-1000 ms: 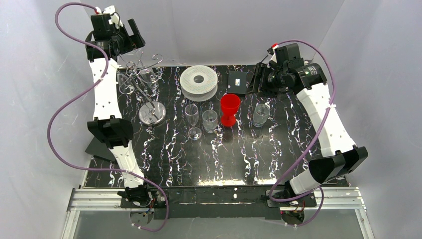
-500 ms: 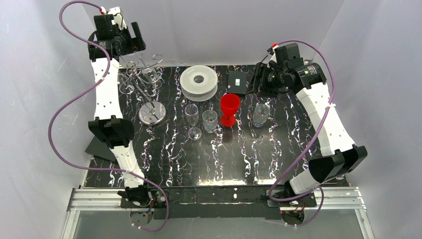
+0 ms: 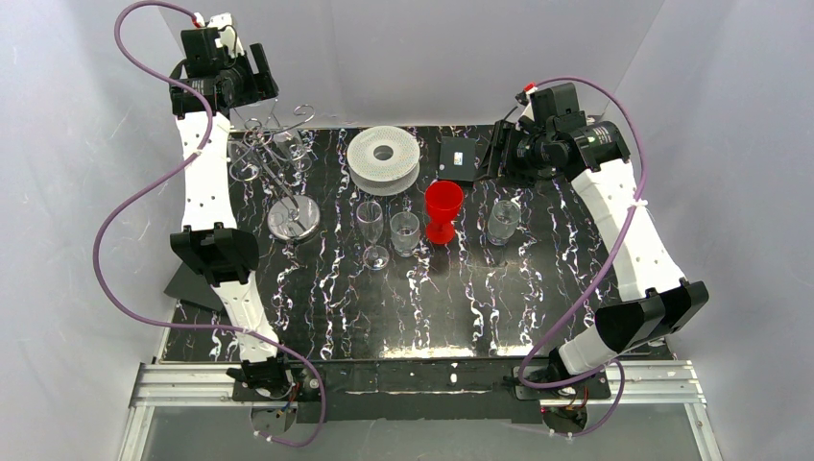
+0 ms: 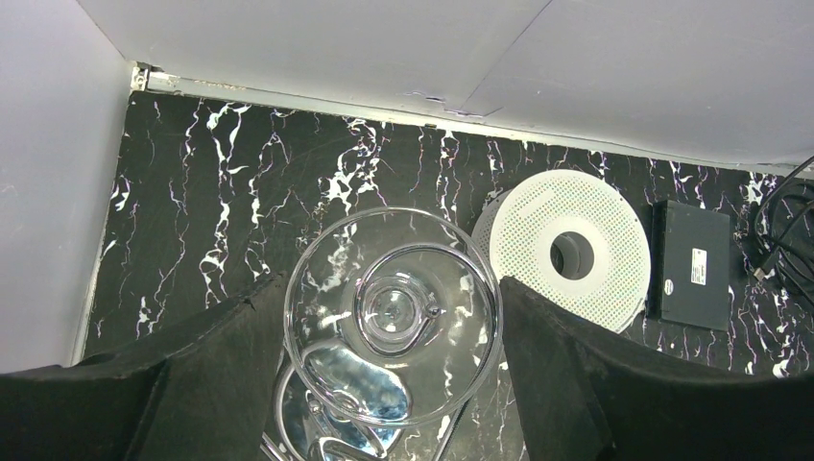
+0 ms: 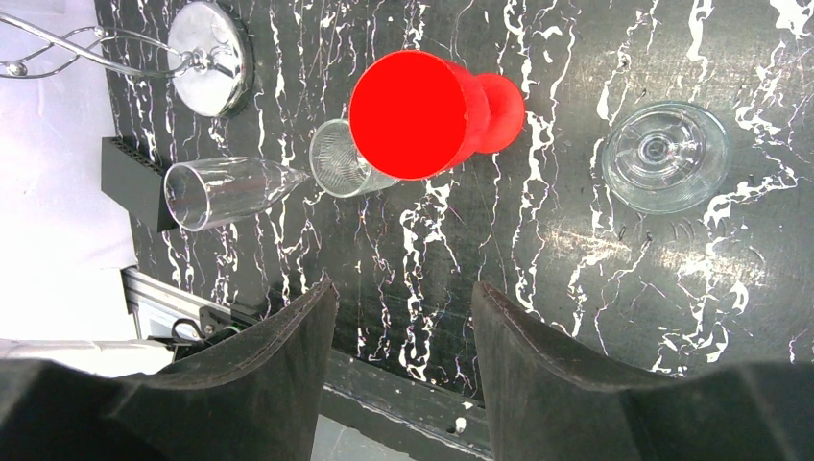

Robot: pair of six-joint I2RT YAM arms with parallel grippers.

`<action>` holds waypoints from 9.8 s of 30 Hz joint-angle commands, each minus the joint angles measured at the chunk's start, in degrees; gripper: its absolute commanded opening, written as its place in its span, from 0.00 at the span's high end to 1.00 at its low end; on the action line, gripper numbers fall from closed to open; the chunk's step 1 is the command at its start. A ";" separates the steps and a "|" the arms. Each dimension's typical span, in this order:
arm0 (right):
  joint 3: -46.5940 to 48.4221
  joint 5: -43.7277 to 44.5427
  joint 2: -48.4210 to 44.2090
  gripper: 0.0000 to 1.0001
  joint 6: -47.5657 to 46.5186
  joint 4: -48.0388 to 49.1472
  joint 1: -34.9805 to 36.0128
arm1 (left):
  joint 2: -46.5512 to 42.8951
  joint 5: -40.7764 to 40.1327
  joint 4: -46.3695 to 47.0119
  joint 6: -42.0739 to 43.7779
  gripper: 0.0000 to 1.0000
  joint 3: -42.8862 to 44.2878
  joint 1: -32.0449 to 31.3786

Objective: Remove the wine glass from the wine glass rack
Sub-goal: Pick up the wine glass from the wine rack, then place the wine glass at the center of the board.

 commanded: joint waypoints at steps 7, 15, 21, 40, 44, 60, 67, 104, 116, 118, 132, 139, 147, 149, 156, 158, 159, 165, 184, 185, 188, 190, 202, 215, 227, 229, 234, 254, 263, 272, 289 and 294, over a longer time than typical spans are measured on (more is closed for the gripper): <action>1.33 -0.81 -0.34 0.39 -0.90 1.62 -0.47 | -2.06 1.90 -0.69 -0.34 0.42 1.67 -0.95; 1.41 -0.99 -0.22 0.39 -0.87 1.60 -0.47 | -2.03 0.77 0.25 -0.25 0.44 3.72 -0.95; 1.41 -1.10 -0.18 0.39 -0.78 1.63 -0.52 | -1.93 -0.25 1.17 -0.17 0.44 4.19 -0.91; 1.26 -1.12 -0.28 0.39 -0.83 1.70 -0.56 | -1.58 -4.98 3.39 2.18 0.44 5.41 -0.89; 1.32 -1.25 -0.19 0.39 -0.80 1.68 -0.56 | -1.87 -6.15 3.19 3.37 0.44 5.10 -0.89; 1.58 -1.34 0.02 0.39 -0.73 1.55 -0.54 | -1.55 -8.25 5.57 2.15 0.45 4.90 -0.82; 2.00 -1.54 0.24 0.39 -0.61 1.58 -0.56 | -0.80 -5.17 8.19 0.28 0.46 5.15 -0.80; -0.26 -2.12 -2.23 0.39 -0.29 2.30 -0.51 | -7.24 4.74 10.58 -4.75 0.47 -0.79 -1.33; -0.93 -2.38 -3.10 0.39 -0.12 2.03 -0.56 | -10.51 5.15 9.25 -2.87 0.48 -3.45 -1.30; -1.01 -2.41 -3.19 0.39 -0.01 2.01 -0.56 | -10.77 5.08 9.05 -2.53 0.48 -3.41 -1.35; -1.39 -2.79 -3.26 0.40 0.12 1.96 -0.56 | -11.88 3.98 6.92 -0.23 0.48 -2.87 -1.31; -1.14 -2.93 -2.89 0.40 0.14 1.85 -0.56 | -12.48 2.48 5.66 1.18 0.48 -2.78 -1.32; -1.11 -2.84 -2.84 0.41 0.08 1.76 -0.56 | -12.85 0.73 4.42 2.46 0.49 -2.75 -1.23; -1.09 -2.69 -2.93 0.41 0.07 1.75 -0.56 | -13.07 0.07 3.98 3.17 0.49 -2.83 -1.16; -1.03 -2.83 -2.63 0.41 0.10 1.77 -0.56 | -13.27 -2.11 3.67 4.12 0.50 -2.93 -0.18; -1.06 -2.75 -2.60 0.41 0.08 1.76 -0.57 | -13.02 -2.82 3.39 4.37 0.50 -2.36 -0.05; -1.10 -2.72 -2.59 0.40 0.09 1.79 -0.56 | -12.76 -3.32 3.13 4.51 0.51 -1.98 -0.02; -1.06 -0.67 -2.50 0.35 1.14 1.06 -0.56 | -12.14 -5.41 3.51 5.02 0.50 -1.54 0.47; -0.40 -0.55 -1.79 0.13 0.90 1.08 -0.64 | -8.44 -10.06 6.60 5.64 0.51 0.77 1.00; -0.44 -0.50 -1.72 0.12 0.91 1.08 -0.67 | -8.21 -10.34 6.84 5.62 0.51 0.89 1.03; -0.31 -0.49 -1.60 0.11 0.86 1.09 -0.74 | -7.42 -11.01 7.46 5.40 0.51 1.43 1.03; -0.27 -0.44 -1.53 0.11 0.89 1.08 -0.80 | -6.77 -11.29 8.09 5.17 0.52 1.91 1.00; -0.01 -0.46 -1.02 0.09 0.81 1.17 -1.26 | -3.95 -11.61 11.92 1.73 0.53 3.58 0.98; 0.38 -0.86 -0.23 0.07 0.92 1.27 -1.79 | -1.39 -9.22 16.60 -4.33 0.58 4.33 1.02; 0.37 -1.16 -0.21 0.06 0.85 1.26 -1.87 | 0.19 -3.03 20.01 -11.33 0.62 5.04 0.14; 0.35 -1.17 -0.25 0.06 0.89 1.22 -1.88 | 0.06 -2.30 20.47 -11.86 0.62 4.76 -0.08; 0.26 -1.22 -0.55 0.05 0.91 1.30 -1.88 | 0.10 -1.00 20.98 -12.30 0.62 4.32 -1.15; -0.46 -1.69 -1.78 0.04 0.73 1.67 -1.88 | -0.69 4.00 21.48 -13.20 0.62 3.22 -4.38; -0.75 -2.52 -2.72 0.04 0.46 2.00 -1.88 | -1.05 5.52 20.85 -12.79 0.62 3.74 -7.57; -0.98 -3.08 -3.61 0.03 0.34 2.27 -1.88 | -2.30 7.85 19.53 -11.69 0.63 3.30 -10.37; -1.11 -11.39 -5.91 0.03 0.43 7.04 -1.79 | -6.23 13.37 17.81 -10.29 0.63 0.76 -14.85; -3.64 -14.87 -7.98 0.03 1.74 13.18 -1.75 | -8.79 14.25 17.70 -9.72 0.63 -1.98 -15.81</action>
